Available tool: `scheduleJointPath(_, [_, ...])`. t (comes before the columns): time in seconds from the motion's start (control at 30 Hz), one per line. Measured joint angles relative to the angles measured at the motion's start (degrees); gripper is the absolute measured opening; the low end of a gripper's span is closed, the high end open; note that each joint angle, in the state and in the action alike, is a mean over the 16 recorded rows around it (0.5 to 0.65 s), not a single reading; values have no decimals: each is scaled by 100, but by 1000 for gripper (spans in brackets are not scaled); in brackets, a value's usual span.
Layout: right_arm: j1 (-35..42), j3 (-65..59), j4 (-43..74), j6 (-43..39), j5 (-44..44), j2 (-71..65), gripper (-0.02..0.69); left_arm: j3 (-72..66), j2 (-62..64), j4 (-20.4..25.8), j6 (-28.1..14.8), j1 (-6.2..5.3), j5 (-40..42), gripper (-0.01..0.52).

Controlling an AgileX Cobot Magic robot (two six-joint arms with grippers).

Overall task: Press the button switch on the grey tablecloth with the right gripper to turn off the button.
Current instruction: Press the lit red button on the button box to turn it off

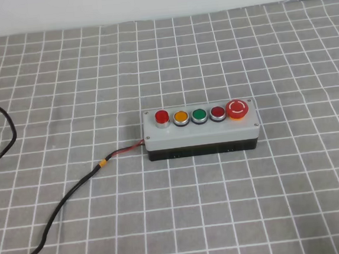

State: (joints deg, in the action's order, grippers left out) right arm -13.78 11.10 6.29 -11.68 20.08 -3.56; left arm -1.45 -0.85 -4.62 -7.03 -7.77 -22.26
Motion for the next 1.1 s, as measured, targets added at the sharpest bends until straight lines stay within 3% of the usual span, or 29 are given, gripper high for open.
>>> scheduleJointPath(0.33, [551, -1186, -626, 0, -67, 399, -16, 0, 0, -5, 0, 0, -6, -4])
scheduleJointPath(1.1, [580, -1251, -740, 0, 230, 399, -16, 0, 0, -12, 0, 0, -12, -4])
